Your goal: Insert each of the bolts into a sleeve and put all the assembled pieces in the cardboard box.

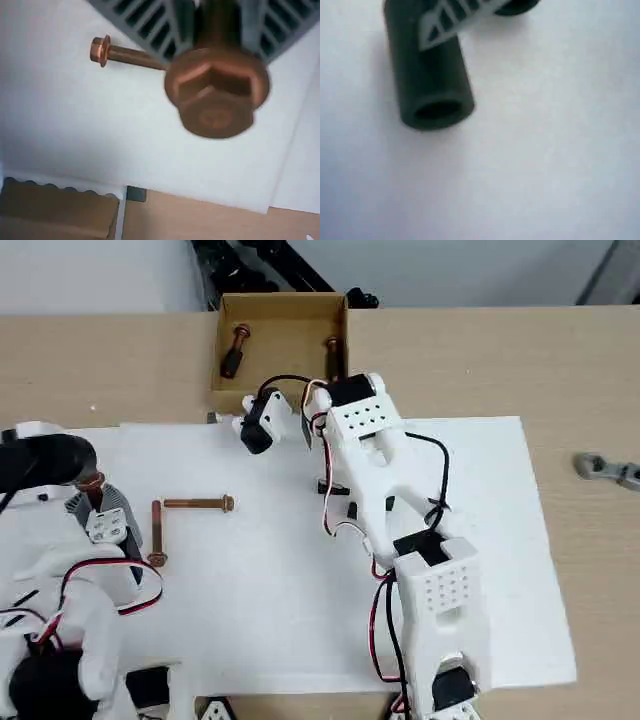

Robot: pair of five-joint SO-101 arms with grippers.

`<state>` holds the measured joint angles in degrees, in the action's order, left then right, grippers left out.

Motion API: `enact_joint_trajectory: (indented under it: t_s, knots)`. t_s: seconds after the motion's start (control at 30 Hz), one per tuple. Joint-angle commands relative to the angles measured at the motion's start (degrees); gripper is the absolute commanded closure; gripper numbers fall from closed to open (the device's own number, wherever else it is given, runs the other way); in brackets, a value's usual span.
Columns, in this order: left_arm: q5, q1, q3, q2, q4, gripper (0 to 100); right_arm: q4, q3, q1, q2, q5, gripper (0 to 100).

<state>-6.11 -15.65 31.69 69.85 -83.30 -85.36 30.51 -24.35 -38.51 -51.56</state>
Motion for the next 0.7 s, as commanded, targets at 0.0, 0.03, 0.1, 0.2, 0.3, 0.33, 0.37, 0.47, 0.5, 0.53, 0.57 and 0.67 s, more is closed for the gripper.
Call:
enact_joint_trajectory:
  t_s: [0.0, 0.03, 0.1, 0.2, 0.3, 0.33, 0.37, 0.47, 0.5, 0.53, 0.57, 0.67]
  knots:
    - [0.2, -0.4, -0.3, -0.4, 1.1, 99, 1.3, -0.3, -2.3, 0.3, 1.6, 76.4]
    - [0.2, -0.4, -0.3, -0.4, 1.1, 99, 1.3, -0.3, -2.2, 1.5, 1.7, 76.4]
    - [0.2, -0.4, -0.3, -0.4, 1.1, 99, 0.8, -0.3, -1.7, 4.1, 1.7, 76.4]
    - [0.2, -0.4, -0.3, -0.4, 1.1, 99, -0.6, -0.3, -1.4, 7.3, 1.3, 76.4]
    - [0.2, -0.4, -0.3, -0.4, 1.1, 99, -4.3, -0.3, -1.5, 9.0, 1.1, 76.5]
    - [0.2, -0.4, -0.3, -0.4, 1.1, 99, -5.4, -0.3, -1.5, 9.3, 1.1, 76.5]
    - [0.2, -0.4, -0.3, -0.5, 1.1, 99, -6.7, 0.4, -1.5, 9.4, 1.1, 76.5]
    - [0.2, -0.4, -0.3, -0.5, 1.1, 99, -9.8, 3.6, -0.7, 9.1, 1.2, 76.5]
    - [0.2, -0.4, -0.3, -0.5, 1.1, 99, -10.0, 4.2, -0.5, 9.5, 1.2, 76.5]
    - [0.2, -0.4, -0.3, -0.5, 1.1, 99, -10.2, 4.7, -0.2, 9.5, 1.3, 76.5]
    - [0.2, -0.4, -0.3, -0.5, 1.1, 99, -10.5, 5.0, -0.1, 9.6, 1.3, 76.5]
    - [0.2, -0.4, -0.3, -0.5, 1.1, 99, -10.7, 4.9, -0.1, 9.3, 1.3, 77.9]
